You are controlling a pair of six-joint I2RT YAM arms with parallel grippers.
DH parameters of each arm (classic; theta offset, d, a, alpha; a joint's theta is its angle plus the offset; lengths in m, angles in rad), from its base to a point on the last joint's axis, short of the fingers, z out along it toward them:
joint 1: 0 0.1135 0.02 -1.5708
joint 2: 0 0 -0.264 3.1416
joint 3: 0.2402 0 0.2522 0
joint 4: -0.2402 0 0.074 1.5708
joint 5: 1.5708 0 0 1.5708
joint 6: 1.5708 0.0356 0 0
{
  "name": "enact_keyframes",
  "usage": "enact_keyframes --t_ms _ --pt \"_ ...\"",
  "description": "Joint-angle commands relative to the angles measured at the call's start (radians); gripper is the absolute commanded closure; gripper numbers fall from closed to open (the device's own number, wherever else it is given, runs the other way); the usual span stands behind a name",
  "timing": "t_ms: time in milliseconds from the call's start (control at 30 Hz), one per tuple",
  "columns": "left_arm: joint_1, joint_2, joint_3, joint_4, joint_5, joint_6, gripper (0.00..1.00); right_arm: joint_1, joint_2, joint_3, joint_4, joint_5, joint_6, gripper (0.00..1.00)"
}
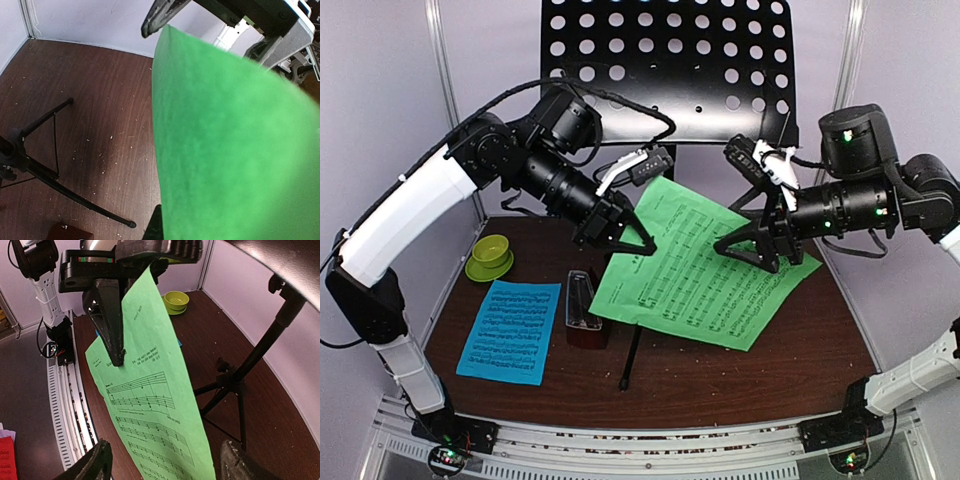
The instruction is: Set up the instrument practice props
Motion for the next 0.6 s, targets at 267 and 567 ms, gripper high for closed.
enact_keyframes --t_ms 267,567 --pt "-0.032 -0.019 0.018 -0.021 -0.066 0.045 1.00 0.062 0.100 0.093 -0.079 -0.002 -0.066 0.54" --pt "-0.040 -0.061 -0.019 -0.007 -0.139 0.046 1.00 0.069 0.138 0.140 -0.084 -0.010 -0.047 1.00"
